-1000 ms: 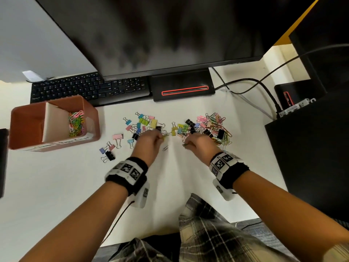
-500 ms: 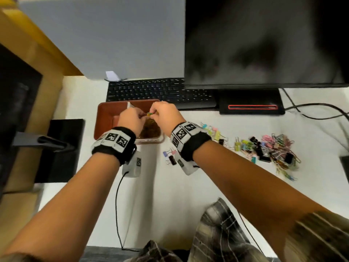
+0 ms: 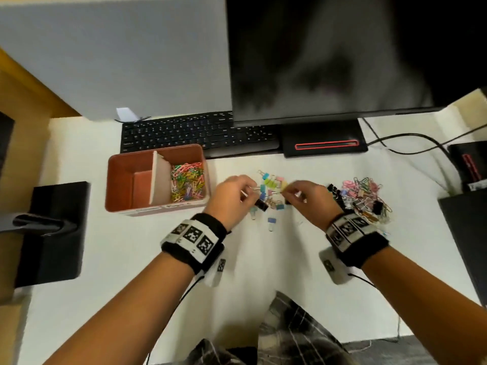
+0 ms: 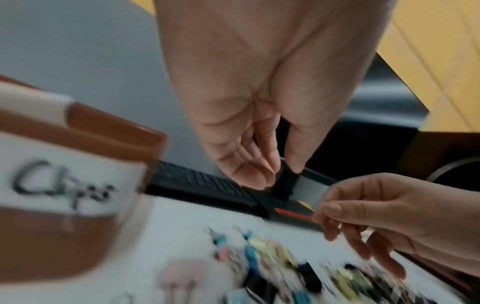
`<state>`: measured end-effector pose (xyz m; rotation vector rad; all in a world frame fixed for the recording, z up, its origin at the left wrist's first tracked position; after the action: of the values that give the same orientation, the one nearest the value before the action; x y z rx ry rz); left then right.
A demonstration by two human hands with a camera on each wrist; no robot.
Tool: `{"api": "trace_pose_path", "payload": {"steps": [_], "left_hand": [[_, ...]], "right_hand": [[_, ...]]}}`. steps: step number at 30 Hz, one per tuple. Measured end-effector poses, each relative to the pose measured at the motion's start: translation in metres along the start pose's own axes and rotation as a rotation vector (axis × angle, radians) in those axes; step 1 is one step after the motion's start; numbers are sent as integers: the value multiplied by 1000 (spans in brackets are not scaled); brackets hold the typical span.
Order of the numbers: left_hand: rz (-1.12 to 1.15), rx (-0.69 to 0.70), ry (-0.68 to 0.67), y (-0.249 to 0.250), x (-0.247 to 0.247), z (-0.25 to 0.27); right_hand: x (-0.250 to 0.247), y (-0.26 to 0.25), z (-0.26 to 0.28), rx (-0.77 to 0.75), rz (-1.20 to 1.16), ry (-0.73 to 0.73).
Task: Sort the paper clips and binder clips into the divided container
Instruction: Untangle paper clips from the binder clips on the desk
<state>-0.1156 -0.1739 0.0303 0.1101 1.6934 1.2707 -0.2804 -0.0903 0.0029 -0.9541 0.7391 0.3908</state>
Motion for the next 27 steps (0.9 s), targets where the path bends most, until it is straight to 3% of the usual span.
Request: {"api": "trace_pose_path", "payload": {"steps": [4, 7, 9, 15, 20, 23, 27], "left_hand": [[-18, 10, -176, 15, 84, -14], [-61, -41, -262, 18, 132, -20], [-115, -68, -294, 21, 156, -23], [-228, -155, -249, 15, 173, -38], [-252, -203, -178, 8, 165, -32], [-293, -224, -163, 6, 159, -24], [-303, -233, -123, 3, 156, -12]], "right_hand": [[-50, 103, 27, 168, 76, 123], [-87, 155, 31, 305, 119, 236], [-103, 177, 26, 313, 107, 268], [-90, 181, -3, 195, 109, 85], [-56, 160, 10, 8, 262, -83], [-65, 166, 10, 34, 176, -58], [-98, 181, -11, 128, 83, 92]]}}
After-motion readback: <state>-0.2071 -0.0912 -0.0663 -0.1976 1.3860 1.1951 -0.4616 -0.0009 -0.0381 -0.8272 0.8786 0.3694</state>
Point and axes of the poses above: each hand's wrist, its own z-axis away from the middle knuckle, its own x-axis out of the palm, y = z × x, the point moved 6 cm from there along -z, towards the middle knuckle, and after that the axes turned 12 degrees about x, right-handed, at the moved point
